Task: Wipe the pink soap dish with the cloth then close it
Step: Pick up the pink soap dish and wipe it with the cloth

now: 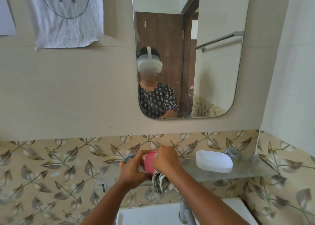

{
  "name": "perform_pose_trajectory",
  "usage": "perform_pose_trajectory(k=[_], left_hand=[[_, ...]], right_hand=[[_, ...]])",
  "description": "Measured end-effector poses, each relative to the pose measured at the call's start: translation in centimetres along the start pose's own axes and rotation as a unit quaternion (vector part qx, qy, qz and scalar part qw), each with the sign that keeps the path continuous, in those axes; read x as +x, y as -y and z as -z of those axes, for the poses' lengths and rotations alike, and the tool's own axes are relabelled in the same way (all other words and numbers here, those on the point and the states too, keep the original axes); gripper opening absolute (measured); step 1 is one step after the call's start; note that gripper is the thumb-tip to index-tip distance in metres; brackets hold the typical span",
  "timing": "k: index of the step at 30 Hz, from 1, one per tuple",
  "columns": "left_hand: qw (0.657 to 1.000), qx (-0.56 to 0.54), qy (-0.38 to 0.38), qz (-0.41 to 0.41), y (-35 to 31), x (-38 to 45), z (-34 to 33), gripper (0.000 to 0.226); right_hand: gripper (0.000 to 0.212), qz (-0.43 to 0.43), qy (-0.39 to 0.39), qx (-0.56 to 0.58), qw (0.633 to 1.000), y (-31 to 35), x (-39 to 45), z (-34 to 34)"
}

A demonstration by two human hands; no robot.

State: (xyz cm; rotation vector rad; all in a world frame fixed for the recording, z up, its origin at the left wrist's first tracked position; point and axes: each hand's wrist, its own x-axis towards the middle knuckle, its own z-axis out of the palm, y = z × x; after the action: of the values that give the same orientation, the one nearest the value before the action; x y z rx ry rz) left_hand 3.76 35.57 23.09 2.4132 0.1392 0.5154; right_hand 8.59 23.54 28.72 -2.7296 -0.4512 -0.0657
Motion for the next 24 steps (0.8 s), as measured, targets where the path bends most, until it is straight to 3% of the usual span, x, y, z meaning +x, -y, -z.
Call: perform_pose_trajectory(k=[2, 4, 6, 8, 12, 13, 16, 18, 20, 22, 24], left_hand=[[1.0, 0.002, -0.002, -0.002, 0.0, 0.0, 0.0, 0.064], [1.0, 0.009, -0.001, -0.001, -0.1, 0.0, 0.1, 0.061], [1.0, 0.013, 0.006, 0.0, 0.1, 0.1, 0.0, 0.064], [1.0, -0.002, 0.014, 0.0, 0.3, 0.1, 0.0, 0.071], [1.0, -0.02, 0.012, 0.008, 0.5, 0.3, -0.1, 0.083], [1.0, -0.019, 0.012, 0.009, 0.5, 0.3, -0.2, 0.084], [1.0, -0.018, 0.015, 0.009, 0.5, 0.4, -0.1, 0.088], [1.0, -0.007, 0.02, 0.008, 0.6, 0.5, -0.1, 0.094], [1.0, 0.009, 0.025, 0.008, 0.7, 0.5, -0.1, 0.097], [0.999, 0.016, 0.032, 0.013, 0.9, 0.7, -0.2, 0.097], [0.999, 0.008, 0.043, 0.015, 1.0, 0.8, -0.2, 0.096]], right_hand=[[0.036, 0.008, 0.001, 0.067, 0.998, 0.7, -0.3, -0.2], [0.027, 0.0, 0.018, 0.138, 0.99, 0.6, -0.5, -0.1], [0.013, -0.034, 0.036, 0.242, 0.969, -0.5, -0.4, 0.2], [0.014, -0.059, 0.04, 0.326, 0.943, -2.2, -0.6, 1.0], [0.024, -0.047, 0.016, 0.346, 0.937, -6.2, -1.6, 3.7], [0.023, -0.053, 0.014, 0.386, 0.921, -7.0, -1.9, 4.4], [0.021, -0.102, 0.015, 0.554, 0.826, -9.1, -3.0, 5.9], [0.03, -0.115, -0.024, 0.598, 0.793, -10.1, -3.4, 6.5], [0.034, -0.107, -0.113, 0.543, 0.825, -10.5, -3.7, 7.0], [0.029, -0.069, -0.219, 0.397, 0.889, -9.9, -3.9, 7.0], [0.027, -0.018, -0.239, 0.285, 0.928, -8.8, -3.6, 6.0]])
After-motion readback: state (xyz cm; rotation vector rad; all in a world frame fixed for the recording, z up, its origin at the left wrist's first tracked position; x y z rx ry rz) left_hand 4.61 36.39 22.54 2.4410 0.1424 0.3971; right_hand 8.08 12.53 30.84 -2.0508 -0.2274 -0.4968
